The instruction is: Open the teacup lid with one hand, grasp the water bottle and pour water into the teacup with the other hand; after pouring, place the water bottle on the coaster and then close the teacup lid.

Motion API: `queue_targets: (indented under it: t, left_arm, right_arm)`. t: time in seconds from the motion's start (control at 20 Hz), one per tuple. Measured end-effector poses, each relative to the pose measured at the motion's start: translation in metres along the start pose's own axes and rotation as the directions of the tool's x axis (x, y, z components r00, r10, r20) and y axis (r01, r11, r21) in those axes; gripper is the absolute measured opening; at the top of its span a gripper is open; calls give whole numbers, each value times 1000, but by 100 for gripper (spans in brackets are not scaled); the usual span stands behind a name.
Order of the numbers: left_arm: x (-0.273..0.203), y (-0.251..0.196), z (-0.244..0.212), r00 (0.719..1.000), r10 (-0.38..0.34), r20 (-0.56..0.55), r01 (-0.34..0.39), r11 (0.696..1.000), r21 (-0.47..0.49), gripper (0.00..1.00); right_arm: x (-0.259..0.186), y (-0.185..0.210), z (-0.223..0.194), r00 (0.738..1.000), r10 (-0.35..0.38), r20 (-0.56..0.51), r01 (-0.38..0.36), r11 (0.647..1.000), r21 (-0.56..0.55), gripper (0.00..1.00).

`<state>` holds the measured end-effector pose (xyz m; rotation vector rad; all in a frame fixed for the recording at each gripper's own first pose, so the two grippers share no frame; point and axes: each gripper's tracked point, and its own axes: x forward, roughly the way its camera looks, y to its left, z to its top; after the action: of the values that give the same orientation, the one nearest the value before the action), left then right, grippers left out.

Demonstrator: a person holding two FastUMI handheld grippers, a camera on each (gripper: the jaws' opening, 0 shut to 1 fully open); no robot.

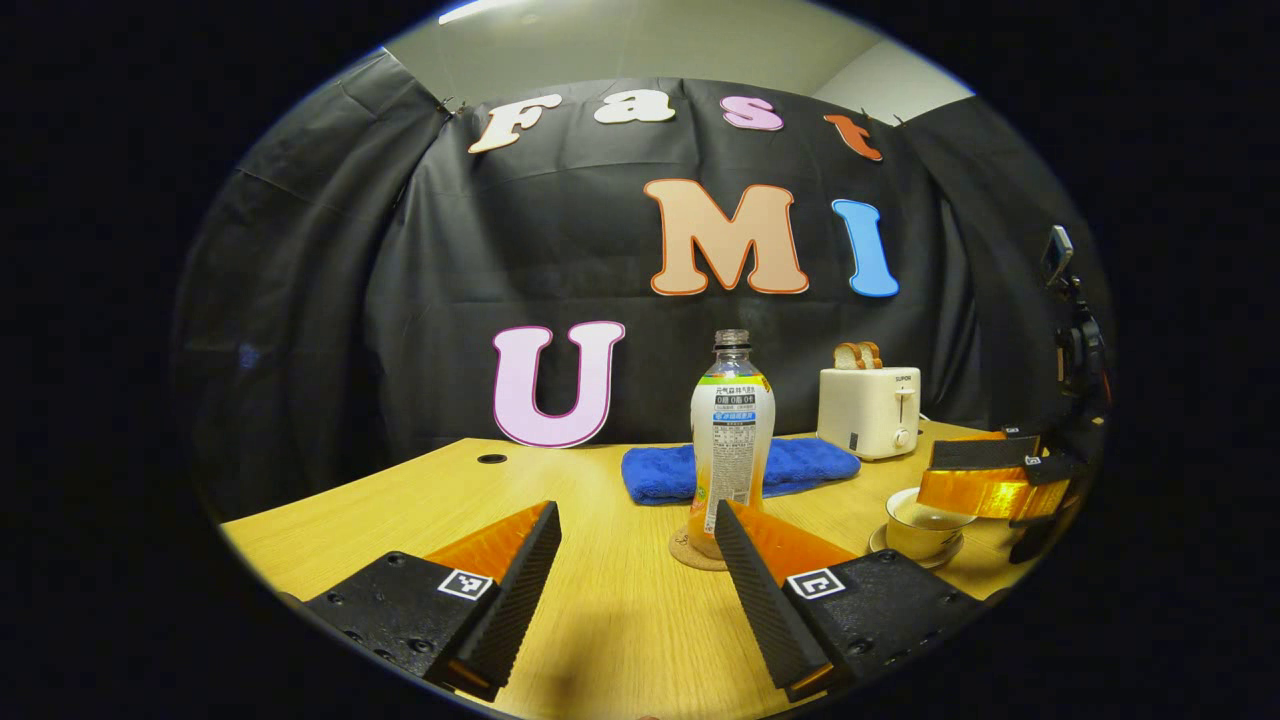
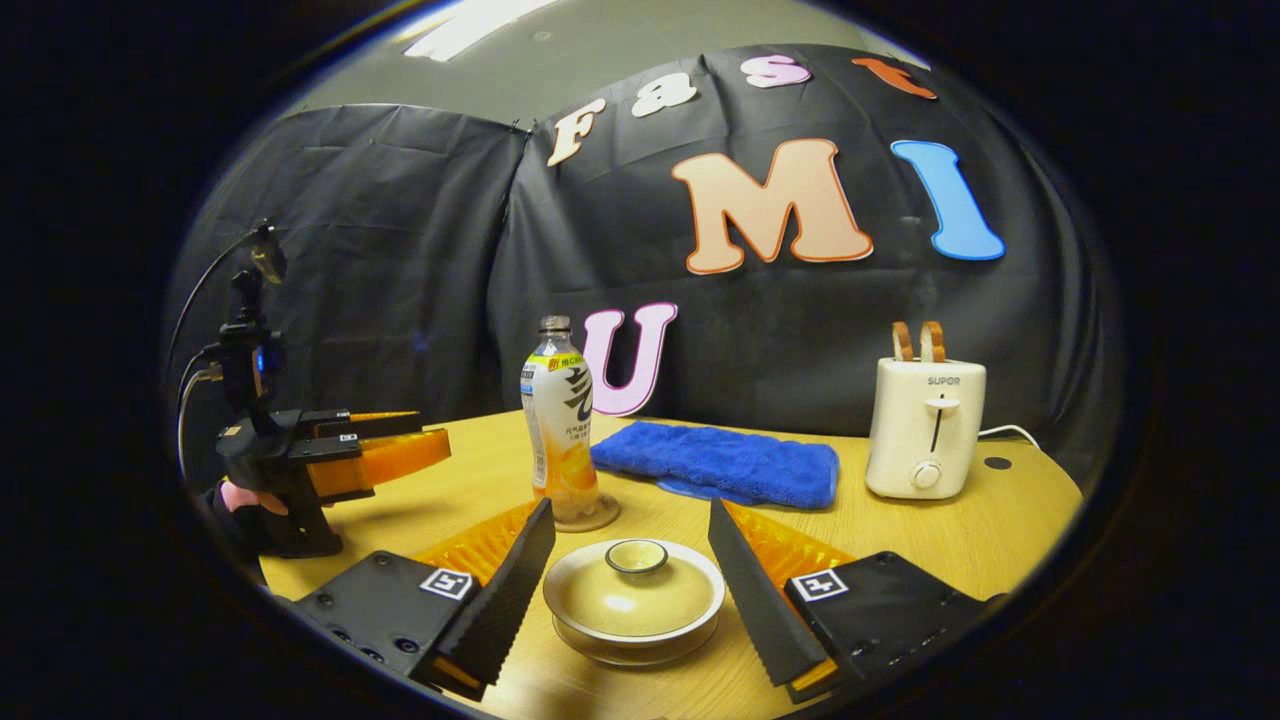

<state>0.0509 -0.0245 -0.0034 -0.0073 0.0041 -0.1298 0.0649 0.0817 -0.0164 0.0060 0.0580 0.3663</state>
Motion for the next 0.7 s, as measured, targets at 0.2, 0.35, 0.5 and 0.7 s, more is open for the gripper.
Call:
queue_targets:
  t: [0.2, 0.35, 0.5, 0.7]
  left_arm:
    - [0, 0, 0, 1000, 0, 0, 0, 1000, 0, 90]
    - [-1, -1, 0, 1000, -3, -1, 3, 1000, 0, 90]
    - [0, -1, 1, 1000, -4, 0, 4, 1000, 1, 90]
    - [-1, 2, 0, 1000, 5, 0, -5, 1000, 2, 90]
  right_arm:
    - [-20, -6, 7, 998, -37, 49, 37, 999, 0, 98]
    - [-36, -20, 7, 995, -90, 52, 90, 996, -2, 98]
    - [-56, -44, 9, 979, -195, 57, 196, 981, -1, 94]
    - [-80, -84, 10, 928, -366, 63, 367, 930, 4, 98]
